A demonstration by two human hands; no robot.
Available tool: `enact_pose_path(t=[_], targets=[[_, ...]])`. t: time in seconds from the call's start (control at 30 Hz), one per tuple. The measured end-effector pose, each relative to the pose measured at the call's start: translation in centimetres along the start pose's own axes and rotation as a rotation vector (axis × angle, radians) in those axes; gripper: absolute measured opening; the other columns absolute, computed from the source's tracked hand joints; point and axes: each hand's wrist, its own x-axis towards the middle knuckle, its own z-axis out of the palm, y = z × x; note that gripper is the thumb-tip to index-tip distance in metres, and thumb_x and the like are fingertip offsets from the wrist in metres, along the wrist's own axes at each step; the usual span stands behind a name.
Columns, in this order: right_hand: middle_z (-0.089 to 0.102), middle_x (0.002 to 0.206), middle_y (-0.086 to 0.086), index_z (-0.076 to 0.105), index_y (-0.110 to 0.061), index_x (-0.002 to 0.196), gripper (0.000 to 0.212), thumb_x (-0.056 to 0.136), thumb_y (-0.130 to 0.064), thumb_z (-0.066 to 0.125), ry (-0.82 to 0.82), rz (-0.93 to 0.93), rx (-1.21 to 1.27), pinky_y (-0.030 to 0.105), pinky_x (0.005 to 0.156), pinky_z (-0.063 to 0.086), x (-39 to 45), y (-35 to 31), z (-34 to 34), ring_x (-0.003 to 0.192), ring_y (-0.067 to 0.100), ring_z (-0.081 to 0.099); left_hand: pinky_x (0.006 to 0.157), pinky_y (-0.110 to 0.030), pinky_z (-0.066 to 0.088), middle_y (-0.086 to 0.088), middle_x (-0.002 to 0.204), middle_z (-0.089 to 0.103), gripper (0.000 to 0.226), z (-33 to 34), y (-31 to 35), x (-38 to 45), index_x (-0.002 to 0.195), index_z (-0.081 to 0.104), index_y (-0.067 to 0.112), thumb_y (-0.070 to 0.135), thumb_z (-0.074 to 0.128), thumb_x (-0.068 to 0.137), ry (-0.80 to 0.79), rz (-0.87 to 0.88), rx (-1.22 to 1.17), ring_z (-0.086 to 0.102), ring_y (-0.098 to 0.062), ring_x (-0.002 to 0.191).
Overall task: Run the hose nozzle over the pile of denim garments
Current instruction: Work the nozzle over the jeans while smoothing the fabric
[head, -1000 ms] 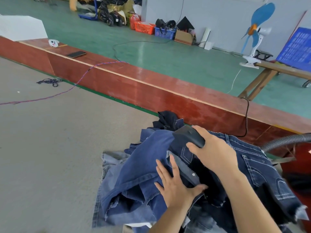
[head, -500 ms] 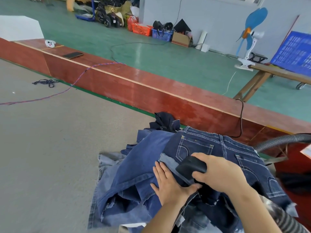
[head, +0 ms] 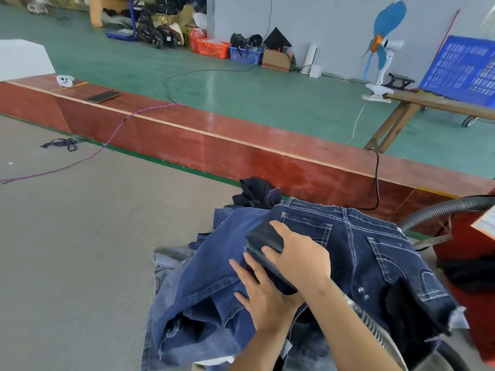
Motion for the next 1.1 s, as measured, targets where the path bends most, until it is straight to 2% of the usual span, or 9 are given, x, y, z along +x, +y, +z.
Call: enact_pose_path(t=[0.03, 0.1, 0.17, 0.27, 0.37, 0.47, 0.77, 0.87, 1.1], targets=[[0.067, 0.111, -0.003, 0.021, -0.043, 0.147, 0.057, 0.095, -0.050, 0.043, 0.035, 0.018, 0.049, 0.028, 0.062, 0.038, 0.0, 0.6, -0.9, 0.098, 0.022, 0.064, 0.115, -0.060, 0.012, -0.004, 0.145, -0.048, 0.132, 0.1, -0.1, 0.0, 0.146, -0.030, 0.029, 0.091, 0.032, 0.049, -0.001, 0.028, 0.020, -0.001, -0.030, 0.149], [0.067, 0.110, -0.006, 0.023, -0.048, 0.144, 0.056, 0.093, -0.053, 0.046, 0.100, 0.042, 0.114, 0.029, 0.063, 0.039, -0.1, 2.1, -3.2, 0.097, 0.022, 0.064, 0.113, -0.064, 0.008, -0.004, 0.144, -0.049, 0.129, 0.4, -0.3, 0.2, 0.138, -0.036, 0.044, 0.094, 0.043, 0.049, -0.029, 0.089, 0.077, -0.020, -0.030, 0.146], [0.066, 0.105, -0.010, 0.028, -0.052, 0.138, 0.053, 0.090, -0.055, 0.050, 0.115, 0.058, 0.132, 0.030, 0.064, 0.042, -0.7, 3.8, -5.6, 0.092, 0.021, 0.064, 0.113, -0.063, 0.003, -0.008, 0.151, -0.040, 0.128, 0.5, -0.7, 0.4, 0.133, -0.040, 0.041, 0.095, 0.043, 0.053, -0.054, 0.101, 0.125, -0.031, -0.027, 0.143], [0.064, 0.104, -0.013, 0.033, -0.053, 0.134, 0.051, 0.087, -0.055, 0.053, 0.013, 0.074, 0.098, 0.032, 0.070, 0.047, -2.9, 5.9, -7.2, 0.088, 0.019, 0.063, 0.114, -0.061, 0.001, -0.006, 0.156, -0.032, 0.137, 0.5, -1.4, 0.7, 0.138, -0.038, 0.028, 0.094, 0.048, 0.053, -0.080, 0.098, 0.113, -0.031, -0.023, 0.143], [0.063, 0.115, -0.018, 0.031, -0.055, 0.135, 0.054, 0.086, -0.057, 0.053, -0.115, 0.044, -0.004, 0.029, 0.072, 0.045, -5.2, 6.8, -6.7, 0.098, 0.015, 0.062, 0.114, -0.061, -0.001, -0.005, 0.155, -0.035, 0.143, 0.2, -1.6, 0.7, 0.141, -0.035, 0.030, 0.092, 0.054, 0.049, -0.123, 0.113, 0.104, -0.034, -0.020, 0.141], [0.063, 0.114, -0.018, 0.027, -0.055, 0.138, 0.056, 0.087, -0.056, 0.050, -0.157, 0.032, -0.074, 0.028, 0.071, 0.045, -6.2, 7.1, -5.6, 0.102, 0.014, 0.061, 0.113, -0.062, -0.001, -0.004, 0.153, -0.037, 0.148, 0.0, -1.4, 0.7, 0.143, -0.034, 0.033, 0.092, 0.057, 0.042, -0.154, 0.099, 0.119, -0.038, -0.018, 0.138], [0.065, 0.096, -0.007, 0.027, -0.043, 0.138, 0.051, 0.091, -0.044, 0.047, -0.139, -0.023, -0.204, 0.028, 0.058, 0.039, -5.5, 5.7, -3.2, 0.087, 0.019, 0.064, 0.114, -0.061, 0.001, -0.003, 0.155, -0.034, 0.147, 0.2, -1.0, 0.6, 0.145, -0.031, 0.032, 0.095, 0.043, 0.035, -0.116, 0.062, 0.135, -0.033, -0.020, 0.142], [0.065, 0.094, -0.004, 0.023, -0.042, 0.141, 0.054, 0.092, -0.044, 0.047, -0.107, -0.030, -0.219, 0.028, 0.058, 0.039, -5.0, 5.1, -2.3, 0.085, 0.021, 0.065, 0.114, -0.060, 0.001, -0.002, 0.154, -0.035, 0.148, 0.1, -1.0, 0.7, 0.145, -0.031, 0.031, 0.092, 0.042, 0.032, -0.128, 0.053, 0.131, -0.033, -0.020, 0.142], [0.066, 0.094, -0.001, 0.020, -0.039, 0.145, 0.055, 0.096, -0.046, 0.044, -0.021, -0.011, -0.143, 0.028, 0.057, 0.038, -3.1, 3.0, -0.3, 0.083, 0.022, 0.066, 0.115, -0.059, 0.002, -0.003, 0.155, -0.034, 0.144, -0.1, -0.7, 0.5, 0.145, -0.033, 0.027, 0.086, 0.045, 0.039, -0.130, 0.048, 0.141, -0.031, -0.021, 0.143]])
